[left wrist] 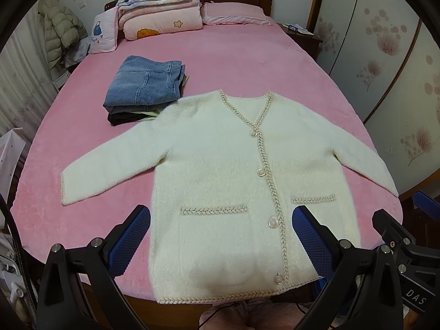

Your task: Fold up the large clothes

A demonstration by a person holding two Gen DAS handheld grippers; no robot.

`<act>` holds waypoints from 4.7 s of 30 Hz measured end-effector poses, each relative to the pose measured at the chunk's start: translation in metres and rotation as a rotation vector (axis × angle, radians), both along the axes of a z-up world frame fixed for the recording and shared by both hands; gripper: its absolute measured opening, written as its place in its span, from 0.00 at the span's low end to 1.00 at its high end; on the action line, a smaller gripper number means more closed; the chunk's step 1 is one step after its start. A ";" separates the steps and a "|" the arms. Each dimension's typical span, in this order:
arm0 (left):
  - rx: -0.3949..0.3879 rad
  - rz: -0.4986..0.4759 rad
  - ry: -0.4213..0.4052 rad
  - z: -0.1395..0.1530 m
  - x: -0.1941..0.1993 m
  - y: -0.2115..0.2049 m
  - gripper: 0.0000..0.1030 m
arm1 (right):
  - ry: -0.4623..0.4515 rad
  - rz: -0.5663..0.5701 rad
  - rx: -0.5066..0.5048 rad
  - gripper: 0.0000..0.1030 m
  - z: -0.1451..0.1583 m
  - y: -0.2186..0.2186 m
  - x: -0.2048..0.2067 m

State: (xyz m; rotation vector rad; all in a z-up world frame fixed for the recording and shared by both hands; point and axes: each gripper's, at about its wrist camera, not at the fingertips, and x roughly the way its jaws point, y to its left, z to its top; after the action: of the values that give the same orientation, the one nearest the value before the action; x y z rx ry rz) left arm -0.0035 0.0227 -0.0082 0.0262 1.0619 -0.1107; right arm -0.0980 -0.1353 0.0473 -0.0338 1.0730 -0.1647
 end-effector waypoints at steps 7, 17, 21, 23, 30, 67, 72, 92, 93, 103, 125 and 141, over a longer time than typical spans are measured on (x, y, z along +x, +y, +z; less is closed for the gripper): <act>-0.021 0.000 -0.006 0.000 0.003 0.004 1.00 | -0.006 -0.001 -0.025 0.89 0.003 0.005 0.001; -0.042 -0.008 -0.008 -0.001 0.011 0.008 1.00 | 0.001 -0.013 -0.047 0.89 0.002 0.006 0.005; -0.041 -0.017 -0.021 0.001 0.014 0.007 1.00 | -0.001 -0.027 -0.045 0.89 0.003 0.004 0.006; -0.034 -0.025 -0.030 0.003 0.016 0.005 1.00 | -0.007 -0.041 -0.043 0.89 0.004 0.001 0.006; -0.013 -0.058 -0.081 0.015 0.024 -0.005 1.00 | -0.034 -0.102 -0.028 0.89 0.011 -0.013 0.004; -0.023 -0.273 -0.167 0.085 0.103 -0.283 1.00 | -0.310 -0.564 0.048 0.89 0.015 -0.325 -0.022; 0.011 -0.312 -0.144 0.073 0.120 -0.346 1.00 | -0.254 -0.547 0.014 0.89 -0.009 -0.381 -0.013; 0.149 -0.429 0.150 -0.079 0.168 -0.500 0.98 | 0.032 -0.861 0.568 0.74 -0.209 -0.543 -0.033; 0.162 -0.438 0.159 -0.086 0.170 -0.508 0.95 | 0.044 -0.881 0.591 0.73 -0.217 -0.548 -0.035; 0.191 -0.547 0.259 -0.144 0.172 -0.554 0.92 | 0.087 -1.035 0.841 0.67 -0.285 -0.572 -0.055; 0.117 -0.400 0.183 -0.112 0.197 -0.479 0.88 | -0.134 -0.661 0.480 0.08 -0.168 -0.533 0.032; -0.022 -0.065 0.123 -0.101 0.210 -0.194 0.88 | -0.105 0.114 0.302 0.08 -0.159 -0.226 0.204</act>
State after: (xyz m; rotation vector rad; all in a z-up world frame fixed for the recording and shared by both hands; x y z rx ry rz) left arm 0.2068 -0.1710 -0.1091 0.0344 1.1826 -0.1843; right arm 0.1056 -0.3616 -0.1122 0.1838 0.9793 0.0984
